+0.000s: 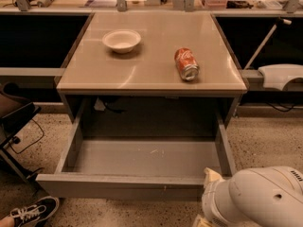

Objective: Close top drawer

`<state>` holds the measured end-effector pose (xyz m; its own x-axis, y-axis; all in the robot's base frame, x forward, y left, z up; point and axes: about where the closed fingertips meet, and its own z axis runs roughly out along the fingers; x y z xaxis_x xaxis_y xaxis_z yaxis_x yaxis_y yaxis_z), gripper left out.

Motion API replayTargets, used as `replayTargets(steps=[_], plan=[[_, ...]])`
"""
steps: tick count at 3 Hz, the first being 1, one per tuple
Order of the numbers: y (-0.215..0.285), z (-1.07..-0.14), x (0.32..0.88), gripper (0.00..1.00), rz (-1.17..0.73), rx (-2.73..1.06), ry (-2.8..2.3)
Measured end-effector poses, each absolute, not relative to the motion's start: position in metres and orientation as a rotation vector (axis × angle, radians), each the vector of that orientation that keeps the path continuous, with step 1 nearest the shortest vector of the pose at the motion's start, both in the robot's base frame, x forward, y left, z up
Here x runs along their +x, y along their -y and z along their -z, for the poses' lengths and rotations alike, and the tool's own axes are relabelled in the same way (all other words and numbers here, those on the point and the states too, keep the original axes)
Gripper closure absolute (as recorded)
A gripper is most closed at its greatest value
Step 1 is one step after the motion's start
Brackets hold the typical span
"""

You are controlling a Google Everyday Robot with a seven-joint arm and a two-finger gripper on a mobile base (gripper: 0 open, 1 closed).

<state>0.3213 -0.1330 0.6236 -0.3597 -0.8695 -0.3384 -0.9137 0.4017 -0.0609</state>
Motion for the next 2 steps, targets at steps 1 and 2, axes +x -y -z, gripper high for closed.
replayTargets(steps=[1, 2], plan=[[0.1325, -0.6296, 0.3246, 0.0, -0.197, -1.55, -2.347], [0.1323, -0.6312, 0.3258, 0.0, -0.197, -1.55, -2.347]])
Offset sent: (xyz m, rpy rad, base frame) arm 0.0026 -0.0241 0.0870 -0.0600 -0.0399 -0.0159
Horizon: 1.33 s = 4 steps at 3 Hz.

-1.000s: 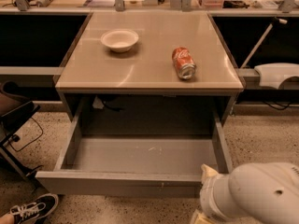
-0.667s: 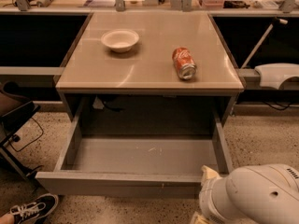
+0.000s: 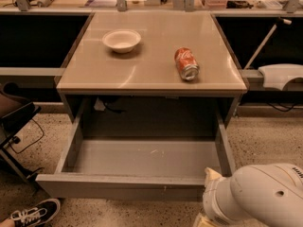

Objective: Close top drawer

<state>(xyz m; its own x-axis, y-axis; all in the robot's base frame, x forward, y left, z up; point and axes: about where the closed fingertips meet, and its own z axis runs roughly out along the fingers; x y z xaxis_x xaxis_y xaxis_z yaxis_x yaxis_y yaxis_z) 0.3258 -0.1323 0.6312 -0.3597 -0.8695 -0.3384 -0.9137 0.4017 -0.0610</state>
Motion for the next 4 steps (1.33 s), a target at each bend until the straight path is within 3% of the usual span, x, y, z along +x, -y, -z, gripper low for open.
replayTargets(steps=[2, 3, 4], plan=[[0.146, -0.75, 0.372, 0.0, 0.033, -1.48, -2.303], [0.175, -0.78, 0.347, 0.0, 0.118, -1.442, -2.409], [0.208, -0.755, 0.287, 0.0, 0.032, -1.399, -2.567]])
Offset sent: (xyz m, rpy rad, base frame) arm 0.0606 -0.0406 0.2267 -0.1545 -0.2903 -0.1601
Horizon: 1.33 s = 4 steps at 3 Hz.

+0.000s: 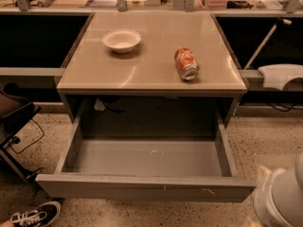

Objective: Close top drawer

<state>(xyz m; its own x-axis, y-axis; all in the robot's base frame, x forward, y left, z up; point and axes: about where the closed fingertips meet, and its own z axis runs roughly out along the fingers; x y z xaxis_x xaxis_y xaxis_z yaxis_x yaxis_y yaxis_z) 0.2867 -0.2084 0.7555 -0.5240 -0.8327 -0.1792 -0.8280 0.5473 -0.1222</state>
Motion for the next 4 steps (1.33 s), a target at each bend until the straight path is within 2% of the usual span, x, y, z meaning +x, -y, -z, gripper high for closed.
replayTargets(steps=[1, 2, 3, 4], plan=[[0.193, -0.688, 0.233, 0.0, -0.277, -1.526, -2.616], [0.156, -0.627, 0.208, 0.0, -0.585, -1.698, -2.5], [0.13, -0.58, 0.248, 0.0, -0.664, -1.754, -2.344], [0.129, -0.56, 0.303, 0.0, -0.61, -1.706, -2.291]])
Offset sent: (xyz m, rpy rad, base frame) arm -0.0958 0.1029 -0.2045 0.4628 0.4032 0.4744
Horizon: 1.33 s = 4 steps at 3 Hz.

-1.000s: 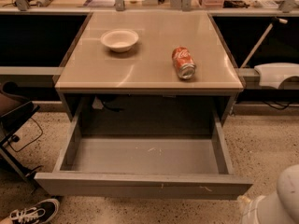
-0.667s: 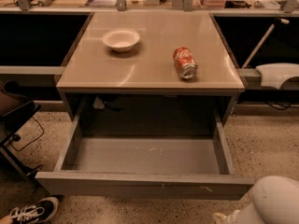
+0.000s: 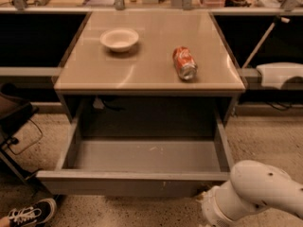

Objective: Close top drawer

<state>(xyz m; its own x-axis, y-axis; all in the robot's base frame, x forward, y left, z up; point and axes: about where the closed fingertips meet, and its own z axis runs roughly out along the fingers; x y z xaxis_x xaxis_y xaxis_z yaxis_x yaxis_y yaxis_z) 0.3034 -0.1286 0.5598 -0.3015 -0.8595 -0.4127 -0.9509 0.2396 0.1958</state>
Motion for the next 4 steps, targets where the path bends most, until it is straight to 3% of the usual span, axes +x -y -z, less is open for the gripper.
replayTargets(steps=[2, 4], plan=[[0.142, -0.556, 0.39, 0.0, -0.481, -1.589, -2.293], [0.143, -0.579, 0.524, 0.0, -0.317, -1.427, -2.275]])
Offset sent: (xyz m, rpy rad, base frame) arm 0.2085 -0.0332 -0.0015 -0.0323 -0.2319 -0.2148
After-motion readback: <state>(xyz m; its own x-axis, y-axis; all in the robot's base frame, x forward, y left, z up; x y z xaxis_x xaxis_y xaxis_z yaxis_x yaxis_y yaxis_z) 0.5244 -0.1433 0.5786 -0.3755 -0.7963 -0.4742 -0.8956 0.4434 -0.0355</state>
